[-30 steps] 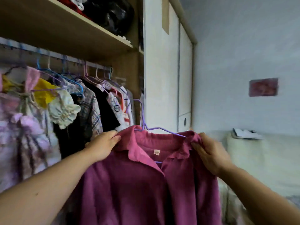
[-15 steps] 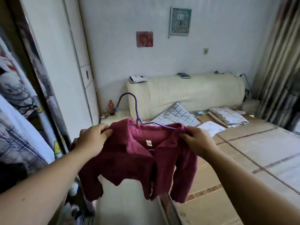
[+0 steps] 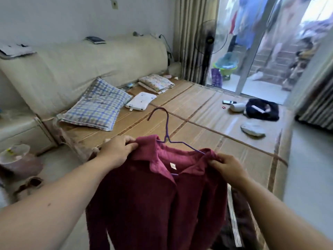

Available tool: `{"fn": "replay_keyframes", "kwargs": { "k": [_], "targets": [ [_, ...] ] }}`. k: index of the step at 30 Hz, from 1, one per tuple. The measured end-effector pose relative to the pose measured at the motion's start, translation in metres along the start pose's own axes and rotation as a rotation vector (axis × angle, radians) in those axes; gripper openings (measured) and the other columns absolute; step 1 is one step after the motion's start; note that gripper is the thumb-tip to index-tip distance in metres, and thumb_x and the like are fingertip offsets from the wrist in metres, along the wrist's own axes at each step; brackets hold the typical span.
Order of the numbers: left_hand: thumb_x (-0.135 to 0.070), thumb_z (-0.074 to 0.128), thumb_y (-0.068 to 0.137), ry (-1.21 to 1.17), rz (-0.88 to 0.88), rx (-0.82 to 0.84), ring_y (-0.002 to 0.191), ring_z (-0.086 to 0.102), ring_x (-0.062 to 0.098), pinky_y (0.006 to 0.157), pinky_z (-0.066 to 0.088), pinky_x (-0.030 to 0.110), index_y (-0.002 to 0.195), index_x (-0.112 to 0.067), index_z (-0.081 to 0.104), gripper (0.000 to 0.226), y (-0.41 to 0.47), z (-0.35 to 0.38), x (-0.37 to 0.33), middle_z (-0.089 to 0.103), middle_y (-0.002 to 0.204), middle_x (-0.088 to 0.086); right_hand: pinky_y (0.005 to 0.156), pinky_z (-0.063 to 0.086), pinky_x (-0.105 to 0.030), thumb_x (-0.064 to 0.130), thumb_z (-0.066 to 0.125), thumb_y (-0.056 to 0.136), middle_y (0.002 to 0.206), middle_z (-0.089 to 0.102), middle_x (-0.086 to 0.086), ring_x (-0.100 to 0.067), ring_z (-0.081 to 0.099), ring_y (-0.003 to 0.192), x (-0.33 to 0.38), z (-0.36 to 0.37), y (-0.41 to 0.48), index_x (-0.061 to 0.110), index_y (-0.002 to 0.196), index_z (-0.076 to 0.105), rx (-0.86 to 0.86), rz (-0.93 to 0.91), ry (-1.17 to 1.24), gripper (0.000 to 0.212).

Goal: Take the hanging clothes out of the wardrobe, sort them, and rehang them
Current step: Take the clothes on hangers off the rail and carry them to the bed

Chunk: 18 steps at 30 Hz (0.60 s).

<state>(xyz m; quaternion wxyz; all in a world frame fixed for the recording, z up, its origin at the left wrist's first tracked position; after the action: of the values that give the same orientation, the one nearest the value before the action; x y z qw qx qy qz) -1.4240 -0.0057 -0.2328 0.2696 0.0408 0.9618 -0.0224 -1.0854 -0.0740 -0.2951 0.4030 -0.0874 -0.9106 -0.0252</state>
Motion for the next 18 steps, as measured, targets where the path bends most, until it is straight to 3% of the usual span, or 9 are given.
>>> {"fn": "replay_keyframes", "kwargs": {
  "k": [2,9,14,18],
  "targets": [
    [-0.047,0.056,0.088,-0.005,0.006,0.057,0.111,0.053,0.03,0.101,0.036,0.049,0.077,-0.044,0.057,0.011,0.021,0.044,-0.037,0.068,0.105,-0.002,0.066,0.048,-0.035,0.032,0.068,0.081,0.067,0.068,0.004,-0.012,0.061,0.068,-0.042,-0.033,-0.004,0.031,0.073,0.07,-0.053,0.088,-0.012,0.008],
    [-0.05,0.056,0.087,0.018,0.035,0.219,0.124,0.044,0.027,0.106,0.025,0.055,0.098,-0.042,0.062,0.015,0.104,0.188,-0.156,0.063,0.114,-0.009,0.06,0.041,-0.032,0.032,0.067,0.083,0.061,0.062,0.007,-0.012,0.057,0.063,-0.172,-0.11,0.023,0.023,0.062,0.063,-0.154,0.352,-0.032,0.023],
    [-0.049,0.055,0.088,0.081,0.015,0.333,0.126,0.04,0.03,0.108,0.022,0.058,0.102,-0.039,0.062,0.018,0.168,0.285,-0.192,0.062,0.116,-0.006,0.061,0.039,-0.03,0.036,0.061,0.087,0.071,0.064,0.008,-0.017,0.058,0.074,-0.259,-0.116,0.083,0.026,0.07,0.063,-0.073,0.488,-0.073,0.02],
    [-0.049,0.051,0.09,0.162,-0.044,0.43,0.127,0.036,0.031,0.107,0.017,0.062,0.104,-0.038,0.061,0.021,0.204,0.358,-0.193,0.059,0.121,-0.003,0.064,0.037,-0.029,0.042,0.056,0.089,0.086,0.067,0.002,-0.023,0.061,0.089,-0.324,-0.096,0.125,0.024,0.09,0.066,-0.004,0.608,-0.127,0.021]
  ]
}}
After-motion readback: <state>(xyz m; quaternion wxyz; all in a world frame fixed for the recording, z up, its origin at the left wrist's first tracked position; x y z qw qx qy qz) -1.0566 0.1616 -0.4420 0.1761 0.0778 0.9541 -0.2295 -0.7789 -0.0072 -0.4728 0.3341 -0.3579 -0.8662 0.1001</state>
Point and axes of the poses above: each hand's wrist, its own y-axis towards the middle knuckle, its own z-axis out of the palm, x = y × z, the point moved 3 cm from there along y, towards the middle knuckle
